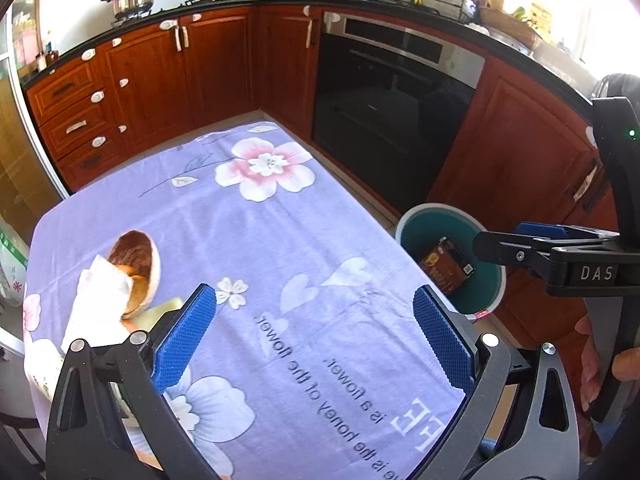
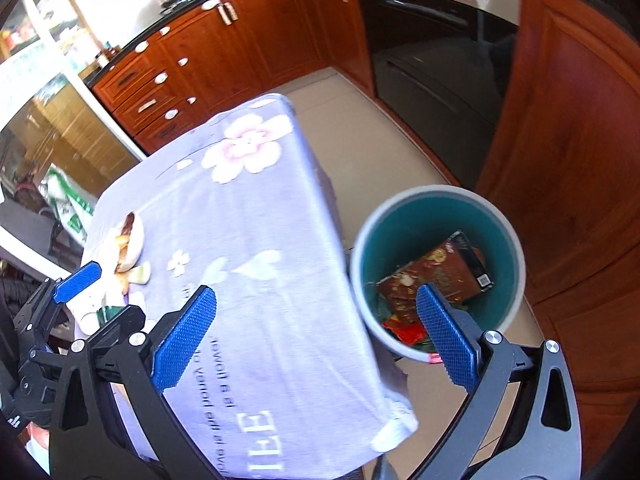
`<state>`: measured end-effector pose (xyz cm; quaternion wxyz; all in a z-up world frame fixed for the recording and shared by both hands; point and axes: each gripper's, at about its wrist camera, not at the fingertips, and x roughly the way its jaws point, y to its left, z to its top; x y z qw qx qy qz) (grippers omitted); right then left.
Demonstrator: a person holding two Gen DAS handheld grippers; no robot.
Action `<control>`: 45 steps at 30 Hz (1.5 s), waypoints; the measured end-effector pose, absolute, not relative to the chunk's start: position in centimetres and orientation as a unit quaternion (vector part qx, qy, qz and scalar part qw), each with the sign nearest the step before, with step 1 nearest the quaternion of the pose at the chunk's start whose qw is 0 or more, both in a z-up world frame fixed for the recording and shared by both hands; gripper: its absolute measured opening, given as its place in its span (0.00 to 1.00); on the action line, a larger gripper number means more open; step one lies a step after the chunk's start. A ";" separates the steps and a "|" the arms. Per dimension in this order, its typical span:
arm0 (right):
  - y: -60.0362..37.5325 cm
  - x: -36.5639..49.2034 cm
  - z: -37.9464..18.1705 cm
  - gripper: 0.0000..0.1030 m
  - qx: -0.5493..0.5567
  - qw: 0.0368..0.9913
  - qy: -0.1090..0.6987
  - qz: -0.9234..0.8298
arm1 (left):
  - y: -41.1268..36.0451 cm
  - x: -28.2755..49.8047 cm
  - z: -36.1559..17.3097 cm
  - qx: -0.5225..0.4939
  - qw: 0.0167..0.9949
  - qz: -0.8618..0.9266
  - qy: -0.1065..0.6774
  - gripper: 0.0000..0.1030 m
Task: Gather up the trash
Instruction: 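Move both open grippers back over the table toward the remaining trash, then grasp the white tissue with the left gripper while the right gripper grasps the silver foil packet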
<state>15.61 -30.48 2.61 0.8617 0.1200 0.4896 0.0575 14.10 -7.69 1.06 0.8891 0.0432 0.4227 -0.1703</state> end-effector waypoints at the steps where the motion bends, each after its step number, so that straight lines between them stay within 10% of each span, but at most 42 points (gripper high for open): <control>1: -29.4 15.7 3.0 0.93 0.113 0.862 0.490 0.062 | -6.6 13.9 1.1 0.041 0.891 -0.166 0.421 0.96; 17: -11.8 17.3 2.1 0.93 0.024 0.834 0.527 0.165 | 11.4 16.0 -2.7 0.061 0.884 -0.065 0.459 0.96; 34: -8.5 23.0 -2.8 0.93 0.030 0.800 0.573 0.178 | 13.0 21.5 -6.6 0.056 0.856 -0.104 0.503 0.95; 40: -8.7 24.7 -4.0 0.93 0.045 0.792 0.584 0.171 | 12.0 21.2 -6.6 0.054 0.856 -0.129 0.497 0.56; 43: -8.5 25.3 -4.3 0.93 0.047 0.792 0.585 0.169 | 11.8 20.8 -5.7 0.065 0.864 -0.122 0.485 0.06; 45: -8.4 25.5 -4.4 0.93 0.047 0.792 0.584 0.169 | 12.3 20.6 -5.1 0.054 0.868 -0.119 0.480 0.03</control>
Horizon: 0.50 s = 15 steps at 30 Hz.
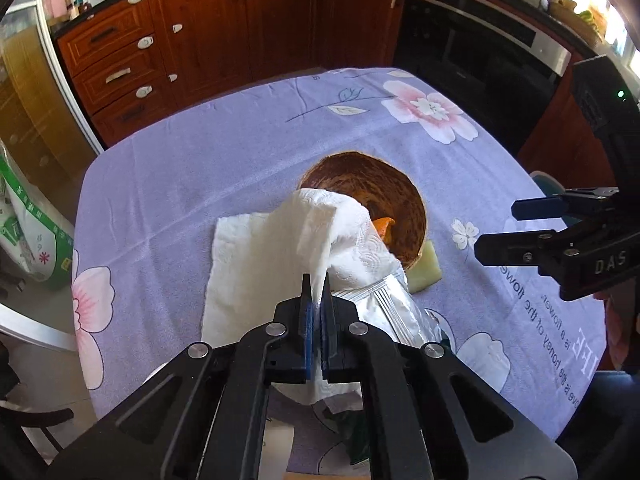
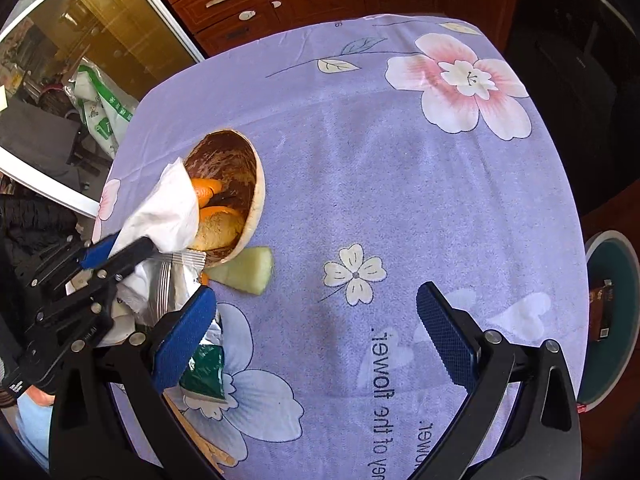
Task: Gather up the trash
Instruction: 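Grasp the white tissue with the left gripper while the right gripper grasps the silver foil packet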
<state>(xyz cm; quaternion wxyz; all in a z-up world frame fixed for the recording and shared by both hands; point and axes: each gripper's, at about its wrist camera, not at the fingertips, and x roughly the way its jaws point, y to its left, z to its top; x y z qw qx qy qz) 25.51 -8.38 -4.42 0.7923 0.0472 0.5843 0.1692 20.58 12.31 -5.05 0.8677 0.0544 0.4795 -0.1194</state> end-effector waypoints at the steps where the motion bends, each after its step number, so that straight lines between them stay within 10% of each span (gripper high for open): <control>1: -8.3 25.6 -4.4 0.93 0.046 0.794 0.583 0.170 | 12.5 20.4 -4.7 0.056 0.872 -0.113 0.473 0.03; 15: -4.5 24.5 -3.5 0.93 0.029 0.789 0.568 0.232 | 16.6 18.9 -1.6 0.000 0.892 -0.078 0.444 0.02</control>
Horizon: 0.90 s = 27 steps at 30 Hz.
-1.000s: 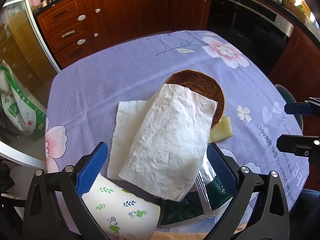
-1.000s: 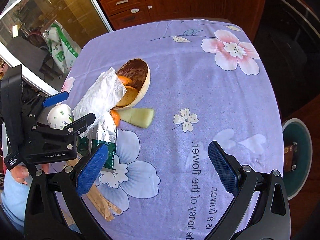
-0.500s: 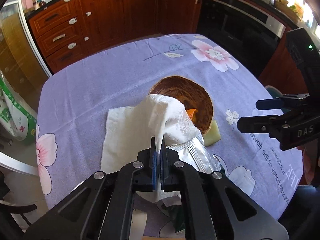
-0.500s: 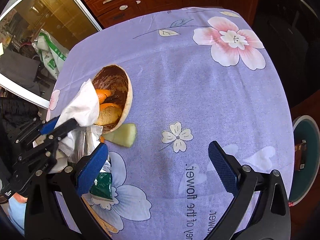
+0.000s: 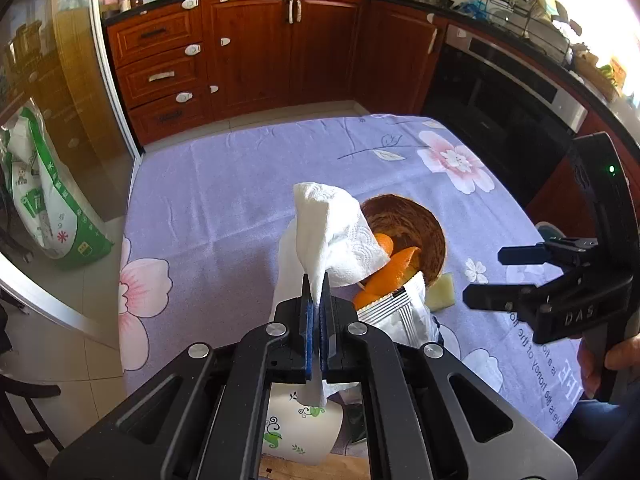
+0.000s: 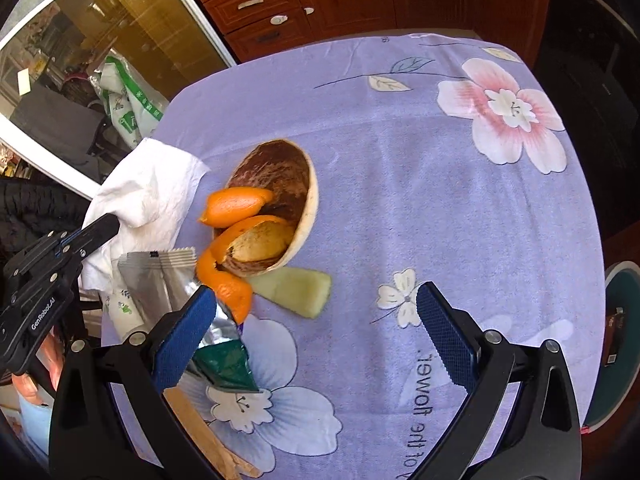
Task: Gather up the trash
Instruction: 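Grasp the white tissue with the left gripper while the right gripper grasps the silver foil packet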
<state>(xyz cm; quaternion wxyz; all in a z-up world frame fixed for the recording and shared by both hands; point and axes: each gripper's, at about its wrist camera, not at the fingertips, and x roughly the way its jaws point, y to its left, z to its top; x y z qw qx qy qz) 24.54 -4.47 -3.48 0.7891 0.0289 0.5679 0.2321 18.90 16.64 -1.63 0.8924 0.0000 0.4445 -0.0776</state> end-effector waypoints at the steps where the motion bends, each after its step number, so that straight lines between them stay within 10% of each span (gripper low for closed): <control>1: -3.8 24.0 -3.6 0.93 0.023 0.786 0.568 0.242 | 16.5 18.7 -1.7 0.002 0.892 -0.080 0.445 0.03; 14: 3.1 19.8 -6.1 0.92 -0.040 0.761 0.562 0.322 | 16.0 17.4 -2.0 0.011 0.891 -0.092 0.445 0.03; 17: 3.4 19.7 -5.8 0.58 -0.046 0.764 0.555 0.326 | 16.4 17.2 -1.9 0.006 0.891 -0.085 0.445 0.03; 23: 2.2 18.4 -4.8 0.19 -0.052 0.764 0.552 0.331 | 16.5 17.0 -1.8 -0.007 0.892 -0.083 0.444 0.03; 27: 0.9 17.2 -3.2 0.11 -0.058 0.771 0.541 0.331 | 16.0 16.4 -1.2 -0.005 0.897 -0.080 0.435 0.03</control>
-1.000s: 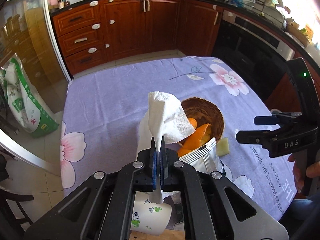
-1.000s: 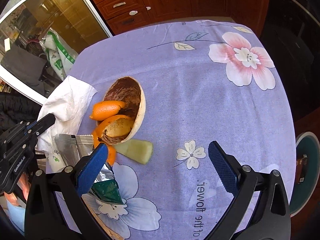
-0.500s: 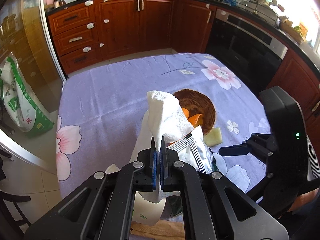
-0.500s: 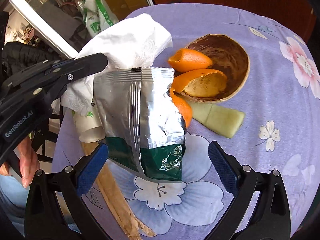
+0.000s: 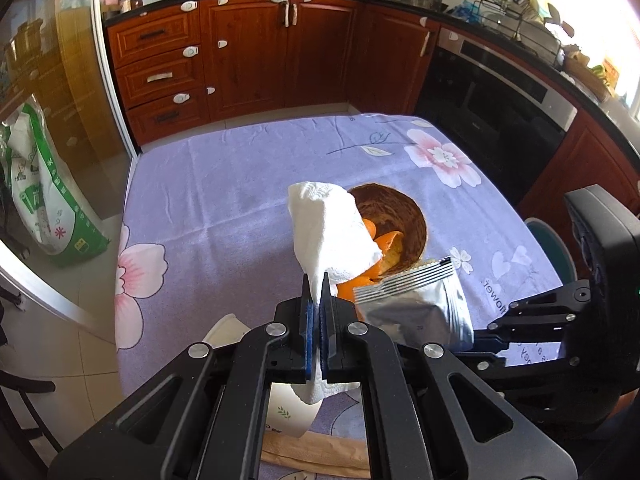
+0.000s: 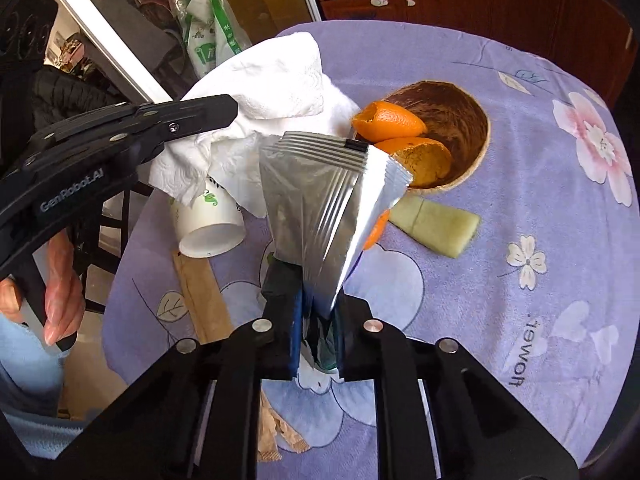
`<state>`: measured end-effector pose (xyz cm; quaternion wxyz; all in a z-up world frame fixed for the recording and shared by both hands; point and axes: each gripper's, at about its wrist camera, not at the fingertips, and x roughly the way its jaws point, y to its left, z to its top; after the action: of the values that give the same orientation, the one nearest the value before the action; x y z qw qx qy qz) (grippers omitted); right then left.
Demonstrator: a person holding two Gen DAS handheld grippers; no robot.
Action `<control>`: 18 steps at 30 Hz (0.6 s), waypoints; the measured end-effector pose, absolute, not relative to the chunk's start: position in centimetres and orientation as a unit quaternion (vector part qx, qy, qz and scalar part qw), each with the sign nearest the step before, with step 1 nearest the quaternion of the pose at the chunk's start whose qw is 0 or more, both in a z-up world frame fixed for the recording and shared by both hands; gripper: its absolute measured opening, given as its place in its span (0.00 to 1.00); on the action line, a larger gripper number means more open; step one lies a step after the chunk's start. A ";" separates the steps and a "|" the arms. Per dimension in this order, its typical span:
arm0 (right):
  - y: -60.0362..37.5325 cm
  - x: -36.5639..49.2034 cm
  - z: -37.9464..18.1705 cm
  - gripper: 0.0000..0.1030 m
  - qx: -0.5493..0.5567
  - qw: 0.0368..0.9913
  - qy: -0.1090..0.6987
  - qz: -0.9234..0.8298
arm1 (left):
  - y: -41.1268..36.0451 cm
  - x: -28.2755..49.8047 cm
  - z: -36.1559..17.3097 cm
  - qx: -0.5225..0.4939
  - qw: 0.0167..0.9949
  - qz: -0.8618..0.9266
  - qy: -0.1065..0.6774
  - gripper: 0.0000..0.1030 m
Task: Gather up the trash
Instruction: 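Grasp the white tissue with the left gripper while the right gripper grasps the silver foil packet, then lift the tissue and foil packet and carry both over the teal bin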
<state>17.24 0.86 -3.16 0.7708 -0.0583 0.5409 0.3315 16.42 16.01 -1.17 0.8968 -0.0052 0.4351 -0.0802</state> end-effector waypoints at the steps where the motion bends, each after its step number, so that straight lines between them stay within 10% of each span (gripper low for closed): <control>1: 0.4 17.3 -2.7 0.11 -0.053 0.772 0.541 0.330 | 16.0 16.3 -1.0 -0.005 0.898 -0.078 0.433 0.03; 18: -13.4 16.9 2.2 0.10 0.042 0.844 0.484 0.227 | 9.9 13.3 4.7 0.021 0.917 -0.102 0.386 0.03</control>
<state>16.94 -13.44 2.21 0.8440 0.0420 0.4839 0.2274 13.30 9.89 4.68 0.9168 0.0211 0.3855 -0.1021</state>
